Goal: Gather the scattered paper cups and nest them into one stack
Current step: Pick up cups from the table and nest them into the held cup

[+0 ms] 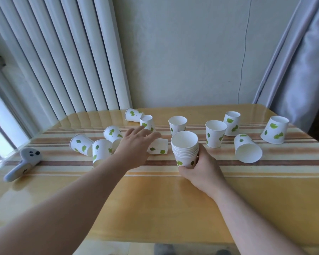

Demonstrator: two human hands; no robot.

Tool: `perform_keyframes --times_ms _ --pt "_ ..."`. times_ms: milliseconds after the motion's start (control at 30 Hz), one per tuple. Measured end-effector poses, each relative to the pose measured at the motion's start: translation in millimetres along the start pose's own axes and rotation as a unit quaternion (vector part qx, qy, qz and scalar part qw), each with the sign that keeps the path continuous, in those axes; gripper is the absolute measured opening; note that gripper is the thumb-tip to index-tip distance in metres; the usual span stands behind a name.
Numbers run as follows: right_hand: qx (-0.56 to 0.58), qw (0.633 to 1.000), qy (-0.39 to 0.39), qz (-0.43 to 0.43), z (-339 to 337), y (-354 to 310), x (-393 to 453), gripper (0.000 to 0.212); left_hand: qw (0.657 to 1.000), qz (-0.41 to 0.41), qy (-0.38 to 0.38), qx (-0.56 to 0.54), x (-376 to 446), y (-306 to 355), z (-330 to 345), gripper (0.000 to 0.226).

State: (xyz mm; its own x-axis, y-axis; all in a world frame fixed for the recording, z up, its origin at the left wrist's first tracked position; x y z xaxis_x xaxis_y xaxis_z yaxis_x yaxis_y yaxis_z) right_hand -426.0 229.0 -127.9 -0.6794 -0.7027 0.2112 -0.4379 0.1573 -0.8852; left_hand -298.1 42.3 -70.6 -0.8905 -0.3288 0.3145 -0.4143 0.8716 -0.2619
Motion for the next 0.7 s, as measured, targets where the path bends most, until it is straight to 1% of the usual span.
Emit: perform_keyframes --times_ms 33,100,167,233,333,433,467,500,533,567,600,633,700 --pt "0.0 1.0 0.001 0.0 -0.2 0.1 0.2 0.049 1.0 0.004 0.006 -0.02 -0.8 2.6 -2.1 0.072" --pt "-0.001 1.0 0.003 0.001 -0.2 -0.5 0.1 0.05 0.997 0.011 -0.004 -0.071 -3.4 9.9 -3.7 0.072" --pt "-0.001 1.0 0.004 0.0 -0.2 -1.1 -0.2 0.051 0.991 0.01 -0.036 -0.127 -4.6 15.4 -1.8 0.078" --pt "-0.003 1.0 0.006 0.002 -0.4 -1.6 -0.3 0.051 0.988 0.015 -0.06 -0.139 -4.3 17.8 1.0 0.084" --pt "-0.003 1.0 0.006 0.005 -0.8 -2.2 -0.7 0.051 0.994 0.034 -0.045 -0.093 -1.9 19.4 0.7 0.085" --pt "0.001 1.0 0.003 0.006 -0.7 -3.0 -1.3 0.049 0.997 0.026 -0.02 -0.073 2.3 18.7 -12.9 0.071" --pt "0.002 1.0 0.003 0.005 -0.7 -3.2 -1.5 0.049 0.996 0.005 0.001 -0.093 3.3 15.3 -23.0 0.067" --pt "0.002 1.0 0.003 0.006 -1.1 -3.1 -1.8 0.048 0.989 -0.029 0.029 -0.143 3.4 9.6 -35.8 0.067" --pt "0.002 1.0 0.003 0.006 -1.4 -2.8 -1.7 0.048 0.97 -0.075 0.056 -0.223 2.2 2.4 -49.7 0.067" --pt "0.002 1.0 0.003 0.007 -1.4 -2.6 -1.5 0.048 0.937 -0.126 0.078 -0.316 0.2 -5.1 -62.2 0.065" --pt "0.002 1.0 0.002 0.008 -1.0 -2.8 -1.5 0.048 0.897 -0.172 0.095 -0.397 -2.0 -11.1 -73.2 0.059" --pt "0.002 1.0 0.002 0.008 -0.8 -2.9 -1.4 0.049 0.859 -0.203 0.109 -0.457 -3.0 -14.1 -82.7 0.052" --pt "0.001 1.0 0.003 0.006 -1.0 -3.8 -1.8 0.05 0.793 -0.219 0.118 -0.555 -0.5 -12.4 -96.4 0.038"
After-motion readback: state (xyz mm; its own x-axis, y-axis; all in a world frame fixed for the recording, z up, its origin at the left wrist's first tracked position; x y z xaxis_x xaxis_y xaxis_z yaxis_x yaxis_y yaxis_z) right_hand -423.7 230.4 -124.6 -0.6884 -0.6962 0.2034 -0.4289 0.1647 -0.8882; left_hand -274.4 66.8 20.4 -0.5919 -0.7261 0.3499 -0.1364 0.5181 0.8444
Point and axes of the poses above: each hand's wrist, its own x-axis towards the middle knuckle, its own z-axis out of the palm, y = z × x, the point moved 8 cm from there along x, towards the middle knuckle, and after that the axes turned 4 degrees about x, right-handed, at the moved point
